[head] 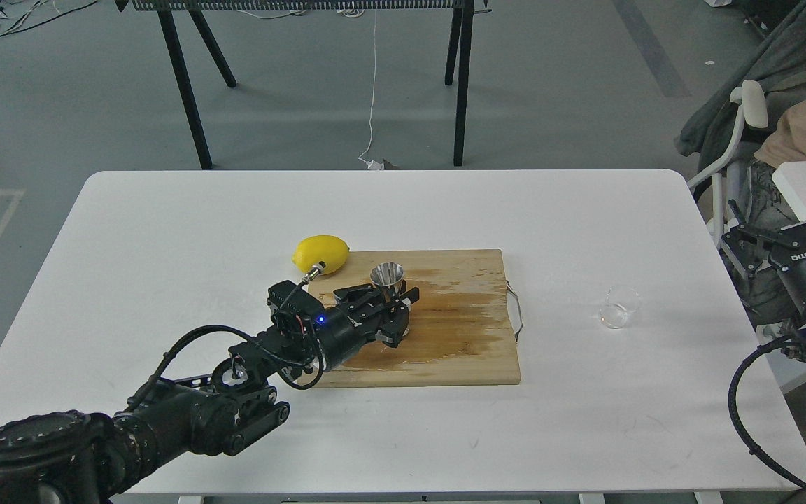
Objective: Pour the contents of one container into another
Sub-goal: 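Lower the jigger upright onto the wooden cutting board, then open the left gripper to release the jigger, then retract the left arm away from the board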
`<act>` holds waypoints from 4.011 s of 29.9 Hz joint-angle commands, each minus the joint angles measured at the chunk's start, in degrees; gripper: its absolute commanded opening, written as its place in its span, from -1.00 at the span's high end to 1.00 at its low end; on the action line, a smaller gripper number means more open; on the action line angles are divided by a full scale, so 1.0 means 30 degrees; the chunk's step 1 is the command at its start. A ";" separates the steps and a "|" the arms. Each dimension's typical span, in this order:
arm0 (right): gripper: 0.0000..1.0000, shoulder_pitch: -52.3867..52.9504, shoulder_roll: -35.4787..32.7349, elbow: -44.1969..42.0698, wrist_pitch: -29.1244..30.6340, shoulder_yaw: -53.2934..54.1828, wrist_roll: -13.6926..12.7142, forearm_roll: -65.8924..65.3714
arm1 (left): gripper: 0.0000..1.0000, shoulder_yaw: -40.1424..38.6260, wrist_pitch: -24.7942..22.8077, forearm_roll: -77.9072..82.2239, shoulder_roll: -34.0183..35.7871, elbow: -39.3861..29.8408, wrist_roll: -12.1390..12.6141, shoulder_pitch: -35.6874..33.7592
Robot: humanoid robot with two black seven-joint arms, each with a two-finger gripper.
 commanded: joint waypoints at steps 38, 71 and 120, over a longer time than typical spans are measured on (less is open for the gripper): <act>-0.98 -0.0175 -0.0029 0.0030 0.0000 -0.0030 0.0000 0.0005 | -0.89 -0.0002 0.0001 0.0030 0.0000 -0.0586 0.0000 0.0679; -0.98 -0.0175 -0.0029 0.0001 0.0000 -0.0030 0.0000 0.0005 | -0.89 -0.0002 0.0001 0.0030 0.1287 -0.2048 0.0000 0.1176; -0.98 -0.0204 0.0235 0.0030 0.0000 -0.0235 0.0000 0.0005 | -0.89 -0.4534 -1.0374 -0.6088 1.1718 -1.0342 0.0000 0.1558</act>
